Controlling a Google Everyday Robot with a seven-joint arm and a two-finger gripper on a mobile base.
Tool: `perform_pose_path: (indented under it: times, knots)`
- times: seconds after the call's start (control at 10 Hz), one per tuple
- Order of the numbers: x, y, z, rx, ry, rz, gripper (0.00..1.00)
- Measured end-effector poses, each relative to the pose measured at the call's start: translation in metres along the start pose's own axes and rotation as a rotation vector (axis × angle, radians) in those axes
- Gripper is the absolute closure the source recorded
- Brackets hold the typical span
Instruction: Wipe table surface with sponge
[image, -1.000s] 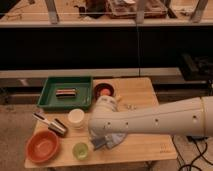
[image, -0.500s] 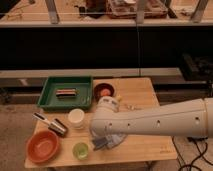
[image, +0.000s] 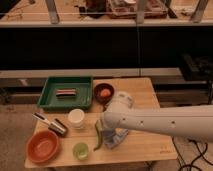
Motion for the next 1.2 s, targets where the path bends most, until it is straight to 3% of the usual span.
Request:
perform_pose_path:
  times: [0.3, 0.5, 0.7, 0.9, 1.2]
  knots:
    - [0.0, 0.078, -0.009, 0.009, 0.032, 0.096, 0.69]
    - [-0.011, 0.126, -0.013, 0.0, 0.061, 0.167, 0.69]
    - [-0.031, 0.159, -0.007, -0.004, 0.098, 0.228, 0.69]
    - [-0.058, 0.172, 0.005, 0.003, 0.123, 0.275, 0.69]
    - [-0.076, 0.164, 0.026, 0.017, 0.108, 0.283, 0.69]
